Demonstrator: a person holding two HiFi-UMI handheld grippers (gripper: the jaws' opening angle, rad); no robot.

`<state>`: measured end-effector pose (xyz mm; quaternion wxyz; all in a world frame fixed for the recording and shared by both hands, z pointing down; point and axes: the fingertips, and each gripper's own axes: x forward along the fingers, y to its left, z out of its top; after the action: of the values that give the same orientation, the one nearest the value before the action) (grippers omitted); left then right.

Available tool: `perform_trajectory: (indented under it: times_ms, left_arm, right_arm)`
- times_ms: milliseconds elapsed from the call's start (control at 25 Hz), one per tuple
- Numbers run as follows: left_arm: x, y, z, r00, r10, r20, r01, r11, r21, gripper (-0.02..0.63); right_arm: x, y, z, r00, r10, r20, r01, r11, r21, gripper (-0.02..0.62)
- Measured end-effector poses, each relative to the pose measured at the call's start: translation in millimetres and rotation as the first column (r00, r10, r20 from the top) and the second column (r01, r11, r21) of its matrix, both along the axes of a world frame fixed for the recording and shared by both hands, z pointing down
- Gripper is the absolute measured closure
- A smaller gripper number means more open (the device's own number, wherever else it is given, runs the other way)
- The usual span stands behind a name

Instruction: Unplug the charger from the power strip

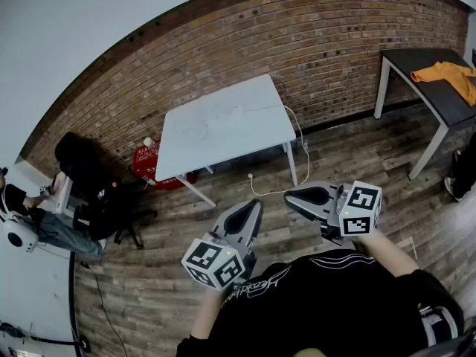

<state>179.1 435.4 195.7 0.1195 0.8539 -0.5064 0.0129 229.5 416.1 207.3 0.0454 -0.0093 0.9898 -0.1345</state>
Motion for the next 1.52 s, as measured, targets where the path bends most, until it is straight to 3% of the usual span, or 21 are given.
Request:
perform_trajectory:
  times_ms: [520, 960, 1080, 1200, 1520]
  left_arm:
    - [-12, 10, 15, 0.999, -0.048, 0.012, 0.049, 0.999, -0.02, 0.598]
    - [-38, -2, 17, 0.997, -0.068, -0.023, 0.068, 0.998, 0.004, 0.598]
    - [-52, -16, 17, 0.996, -0.076, -0.038, 0.076, 0.997, 0.007, 0.598]
    - [-63, -32, 22, 0.996, -0.078, -0.037, 0.078, 0.997, 0.004, 0.598]
    - [-109, -105, 36, 0.996, -0.071, -0.047, 0.071, 0.997, -0.017, 0.598]
  right_arm:
    - [-16, 9, 24, 0.998, -0.062, 0.009, 0.063, 0.994, -0.093, 0.598]
    - [-39, -7, 17, 0.996, -0.091, 0.02, 0.093, 0.992, -0.089, 0.597]
    - [-50, -19, 16, 0.995, -0.102, 0.022, 0.103, 0.991, -0.089, 0.597]
    - [-60, -37, 18, 0.992, -0.111, 0.06, 0.119, 0.979, -0.166, 0.597]
    - [-98, -119, 37, 0.997, -0.04, 0.061, 0.055, 0.965, -0.255, 0.597]
